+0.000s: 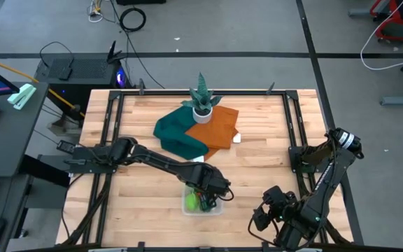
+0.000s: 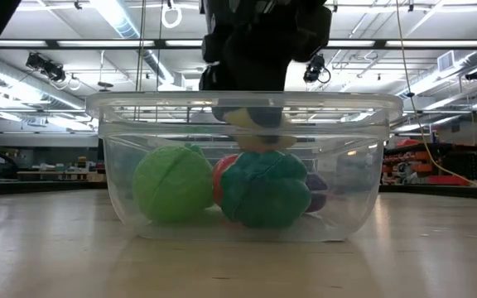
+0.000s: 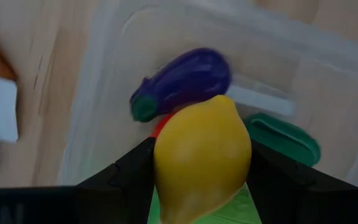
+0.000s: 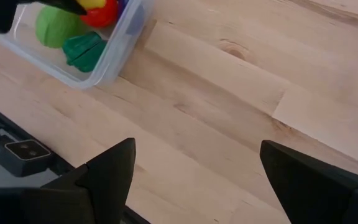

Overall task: Pick and placing Produce into tupperware
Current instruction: Put the yellow lemon into the transparent bin

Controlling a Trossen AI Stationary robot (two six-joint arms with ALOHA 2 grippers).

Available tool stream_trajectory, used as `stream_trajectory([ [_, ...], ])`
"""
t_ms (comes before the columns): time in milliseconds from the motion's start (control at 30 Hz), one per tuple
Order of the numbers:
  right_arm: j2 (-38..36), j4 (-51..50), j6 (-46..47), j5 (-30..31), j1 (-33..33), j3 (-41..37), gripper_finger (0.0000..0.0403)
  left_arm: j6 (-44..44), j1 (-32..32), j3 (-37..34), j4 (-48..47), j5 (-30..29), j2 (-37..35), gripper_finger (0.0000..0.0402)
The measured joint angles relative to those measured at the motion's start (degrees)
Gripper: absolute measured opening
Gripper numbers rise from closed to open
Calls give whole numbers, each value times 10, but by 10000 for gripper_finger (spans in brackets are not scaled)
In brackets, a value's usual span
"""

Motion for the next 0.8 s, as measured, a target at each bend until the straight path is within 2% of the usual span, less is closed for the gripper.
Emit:
stream_trajectory([
  [500, 0, 5, -38, 13, 0, 0, 309, -76, -8, 0, 4, 28, 0, 226],
  [800, 0, 7, -42, 16, 0, 0, 309, -88, -13, 0, 56, 46, 0, 227],
])
